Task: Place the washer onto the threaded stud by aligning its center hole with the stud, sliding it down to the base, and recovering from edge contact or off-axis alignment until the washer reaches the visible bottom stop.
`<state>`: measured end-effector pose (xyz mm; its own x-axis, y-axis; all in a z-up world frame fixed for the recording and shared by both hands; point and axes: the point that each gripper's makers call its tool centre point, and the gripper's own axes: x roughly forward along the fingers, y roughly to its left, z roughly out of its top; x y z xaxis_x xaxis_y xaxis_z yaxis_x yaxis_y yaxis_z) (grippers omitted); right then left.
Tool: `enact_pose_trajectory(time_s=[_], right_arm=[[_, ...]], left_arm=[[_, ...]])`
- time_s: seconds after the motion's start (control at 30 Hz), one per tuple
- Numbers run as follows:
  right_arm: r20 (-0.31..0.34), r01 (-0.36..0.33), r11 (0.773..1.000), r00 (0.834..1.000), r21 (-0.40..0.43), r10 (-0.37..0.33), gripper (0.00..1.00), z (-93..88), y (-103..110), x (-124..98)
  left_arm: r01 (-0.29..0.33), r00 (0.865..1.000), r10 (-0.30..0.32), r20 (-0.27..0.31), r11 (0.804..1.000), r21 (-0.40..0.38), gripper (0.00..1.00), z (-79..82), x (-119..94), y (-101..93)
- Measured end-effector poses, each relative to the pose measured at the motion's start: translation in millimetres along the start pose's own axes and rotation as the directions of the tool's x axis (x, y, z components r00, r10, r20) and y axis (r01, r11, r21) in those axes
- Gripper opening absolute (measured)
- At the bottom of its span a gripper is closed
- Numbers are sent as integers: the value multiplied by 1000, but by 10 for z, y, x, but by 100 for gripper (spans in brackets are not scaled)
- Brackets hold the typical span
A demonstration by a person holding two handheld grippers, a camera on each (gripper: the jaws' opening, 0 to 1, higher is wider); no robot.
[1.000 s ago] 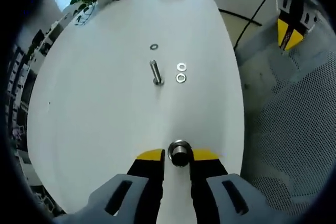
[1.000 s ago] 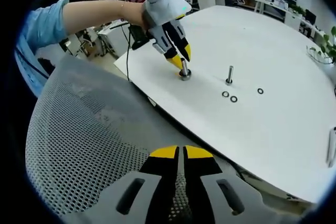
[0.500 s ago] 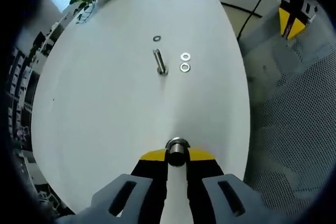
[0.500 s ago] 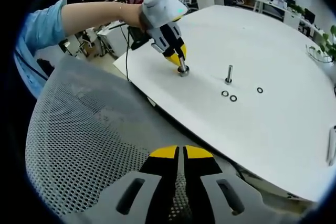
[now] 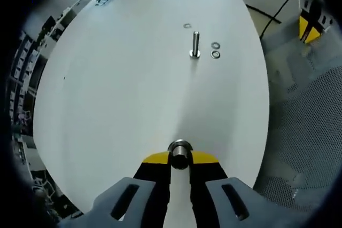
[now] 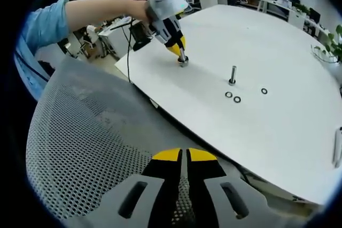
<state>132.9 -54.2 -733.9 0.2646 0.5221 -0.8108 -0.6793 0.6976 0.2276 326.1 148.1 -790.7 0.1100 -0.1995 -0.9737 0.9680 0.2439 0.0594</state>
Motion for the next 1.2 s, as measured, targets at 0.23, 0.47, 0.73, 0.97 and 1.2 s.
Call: enact_pose_trajectory(time_s=[0.23,0.47,0.73,0.97,1.2], right_arm=[[2,1,1000,1000,4,-1,6,2,-2,-3],[0,0,1000,1000,1,0,6,1,-3,0],[1,-3,1000,1000,-5,3,6,3,4,0],[5,-4,1000,1000,-6,4,6,6,7,-3],[8,-7,1000,1000,-8,7,6,8,13,-5]], left_arm=[[-1,1000,1,-4,999,-34,10,-47,10,89],[55,998,-56,-11,995,-81,10,-93,30,52],[-35,989,35,144,999,-3,49,369,-270,103],[-26,957,5,289,997,70,43,1063,-423,-122],[39,968,-86,235,980,196,32,1269,-137,-538]])
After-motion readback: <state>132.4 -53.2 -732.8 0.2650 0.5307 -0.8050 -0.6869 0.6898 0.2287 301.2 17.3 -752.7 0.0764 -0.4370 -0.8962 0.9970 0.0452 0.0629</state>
